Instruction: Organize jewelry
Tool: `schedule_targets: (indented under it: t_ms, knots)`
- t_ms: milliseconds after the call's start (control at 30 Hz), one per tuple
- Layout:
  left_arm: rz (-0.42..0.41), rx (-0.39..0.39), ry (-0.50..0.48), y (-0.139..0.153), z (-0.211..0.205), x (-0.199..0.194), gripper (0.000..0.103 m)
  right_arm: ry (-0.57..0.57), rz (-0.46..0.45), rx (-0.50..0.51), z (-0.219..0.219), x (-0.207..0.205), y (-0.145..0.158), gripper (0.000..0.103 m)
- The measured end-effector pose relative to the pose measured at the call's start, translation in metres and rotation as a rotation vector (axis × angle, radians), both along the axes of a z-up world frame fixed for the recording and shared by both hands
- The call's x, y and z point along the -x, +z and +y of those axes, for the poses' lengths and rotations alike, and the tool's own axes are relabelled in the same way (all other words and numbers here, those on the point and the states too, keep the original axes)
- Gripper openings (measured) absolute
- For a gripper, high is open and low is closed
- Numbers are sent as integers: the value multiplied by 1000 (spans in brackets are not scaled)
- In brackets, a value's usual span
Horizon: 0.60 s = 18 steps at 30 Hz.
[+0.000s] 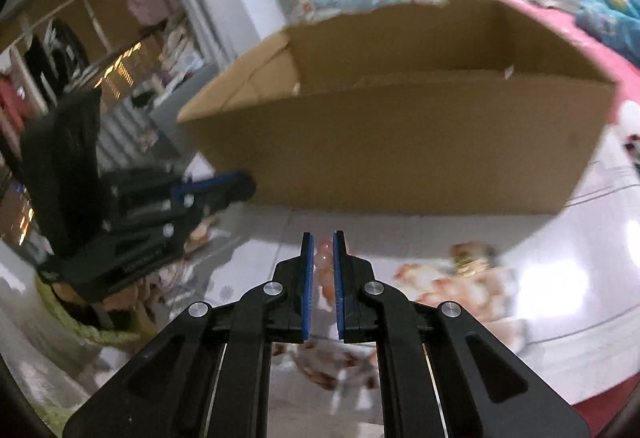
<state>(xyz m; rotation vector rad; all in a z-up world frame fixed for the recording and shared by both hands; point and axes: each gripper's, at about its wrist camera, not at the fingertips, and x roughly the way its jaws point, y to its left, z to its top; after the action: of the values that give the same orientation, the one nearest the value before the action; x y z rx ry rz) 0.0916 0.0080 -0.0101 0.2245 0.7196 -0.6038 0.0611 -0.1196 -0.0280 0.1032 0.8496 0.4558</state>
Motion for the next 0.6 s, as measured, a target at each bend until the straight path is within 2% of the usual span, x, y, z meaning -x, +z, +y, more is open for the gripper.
schedule_targets:
  t_ms: [100,133,200,300,400,500,600]
  knots:
    - [-3,1,1,1,1,1,4,34,30,-3,5,2,-4,20]
    - [-3,3,2,1,2,1,4,36,29,-5,4,4,-4,27]
    - [-1,9,4,0,2,0,4,25,20,-16,-6,10,-1,32]
    - [2,12,-2,-1,1,-1,4,-25,25,-40,-32,16,1,32]
    - [2,14,-9,-2,-3,-1,4,-115,33,-20,-56,18,-2,32]
    - [5,18,-10,-2,-4,-2,4,-183,36,37,-72,15,-7,33]
    - [8,16,-11,-4,-5,-3,4,-187,12,116,-69,8,-11,31]
